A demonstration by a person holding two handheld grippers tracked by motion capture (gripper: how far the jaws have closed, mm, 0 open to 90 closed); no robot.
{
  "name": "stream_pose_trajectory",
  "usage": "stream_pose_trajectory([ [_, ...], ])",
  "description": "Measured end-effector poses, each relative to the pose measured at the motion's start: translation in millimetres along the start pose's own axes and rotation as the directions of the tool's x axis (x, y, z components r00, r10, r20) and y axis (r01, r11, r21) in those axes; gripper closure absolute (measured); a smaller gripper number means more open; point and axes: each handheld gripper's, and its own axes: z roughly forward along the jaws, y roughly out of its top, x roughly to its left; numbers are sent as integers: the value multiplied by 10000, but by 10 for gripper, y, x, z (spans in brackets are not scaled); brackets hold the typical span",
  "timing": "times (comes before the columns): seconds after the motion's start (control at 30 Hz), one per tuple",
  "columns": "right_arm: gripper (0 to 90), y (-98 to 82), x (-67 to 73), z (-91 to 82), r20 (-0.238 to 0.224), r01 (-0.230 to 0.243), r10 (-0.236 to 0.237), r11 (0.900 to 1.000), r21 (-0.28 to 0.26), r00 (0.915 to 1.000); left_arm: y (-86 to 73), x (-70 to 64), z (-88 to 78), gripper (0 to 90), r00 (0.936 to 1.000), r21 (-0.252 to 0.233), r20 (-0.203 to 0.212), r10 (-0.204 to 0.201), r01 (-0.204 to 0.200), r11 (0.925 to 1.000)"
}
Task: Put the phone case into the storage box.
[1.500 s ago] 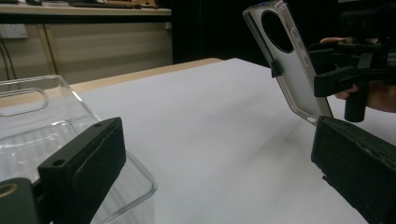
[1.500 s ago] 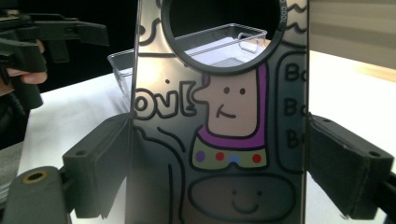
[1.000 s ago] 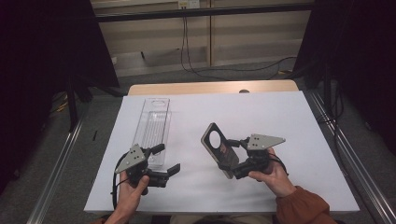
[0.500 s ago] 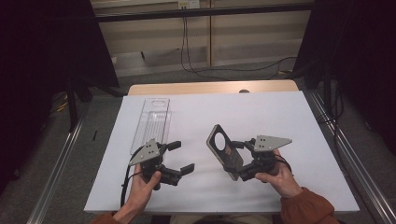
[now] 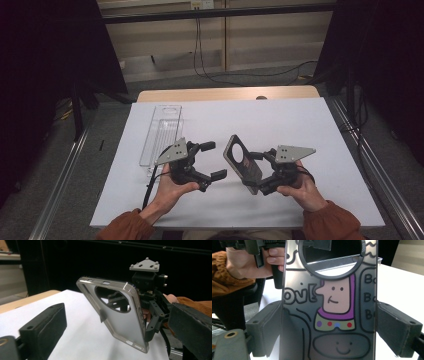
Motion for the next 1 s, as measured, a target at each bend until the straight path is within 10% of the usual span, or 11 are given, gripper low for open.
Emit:
stream_pose_trajectory([
  [0.67,120,26,25,-37,-562,201,-197,9998,77,9982,114,158,148,11,9875,132,1541,316,-341,9993],
  [1.0,120,35,23,-55,-816,142,-138,9999,50,9966,138,201,248,9,9856,416,1627,463,-537,9977],
])
